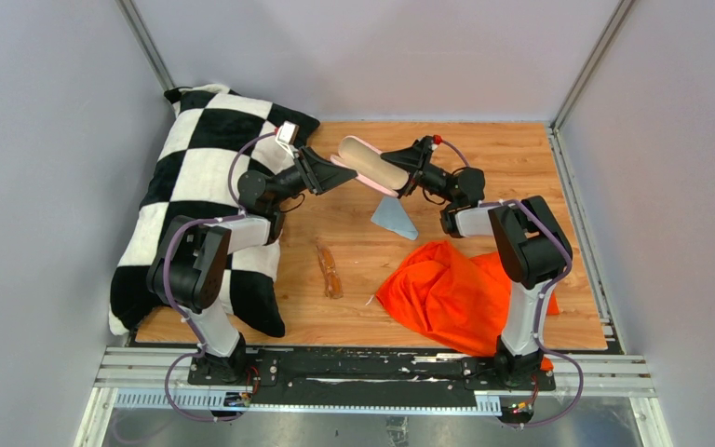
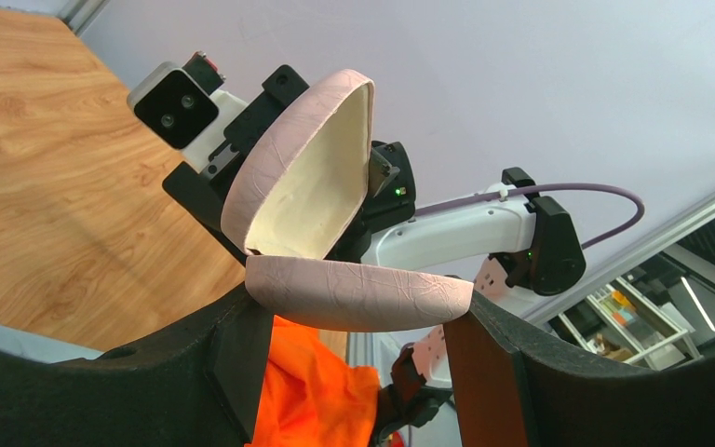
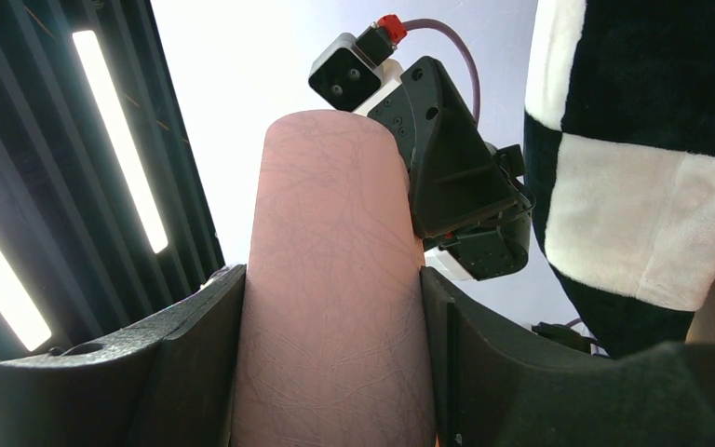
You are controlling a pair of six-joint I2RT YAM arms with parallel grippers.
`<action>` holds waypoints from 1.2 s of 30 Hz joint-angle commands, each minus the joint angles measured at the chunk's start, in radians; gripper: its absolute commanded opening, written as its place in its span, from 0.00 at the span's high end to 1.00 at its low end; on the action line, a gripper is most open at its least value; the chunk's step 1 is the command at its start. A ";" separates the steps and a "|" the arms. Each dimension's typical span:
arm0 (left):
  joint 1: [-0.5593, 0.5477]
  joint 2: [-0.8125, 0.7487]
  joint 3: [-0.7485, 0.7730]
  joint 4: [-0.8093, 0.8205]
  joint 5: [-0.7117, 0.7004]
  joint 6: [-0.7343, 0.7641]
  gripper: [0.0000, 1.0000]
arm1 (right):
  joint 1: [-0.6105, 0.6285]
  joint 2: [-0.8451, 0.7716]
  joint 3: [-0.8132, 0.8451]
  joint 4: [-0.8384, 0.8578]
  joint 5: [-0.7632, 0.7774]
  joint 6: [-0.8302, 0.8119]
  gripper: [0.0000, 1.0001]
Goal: Organize the sunglasses
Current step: Open the sunglasses case.
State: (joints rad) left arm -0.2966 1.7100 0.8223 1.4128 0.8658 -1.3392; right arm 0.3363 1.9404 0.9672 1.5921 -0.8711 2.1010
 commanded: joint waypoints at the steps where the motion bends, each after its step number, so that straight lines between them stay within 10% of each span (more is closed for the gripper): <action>1: -0.022 -0.055 -0.005 0.126 0.140 -0.049 1.00 | -0.010 0.035 0.013 0.005 0.118 0.051 0.49; 36: -0.062 -0.169 -0.089 0.104 0.135 0.142 1.00 | -0.010 0.037 0.027 0.005 0.098 0.062 0.41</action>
State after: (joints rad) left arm -0.3099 1.6104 0.7319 1.3987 0.8688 -1.1702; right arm 0.3462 1.9434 0.9798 1.5932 -0.8909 2.1071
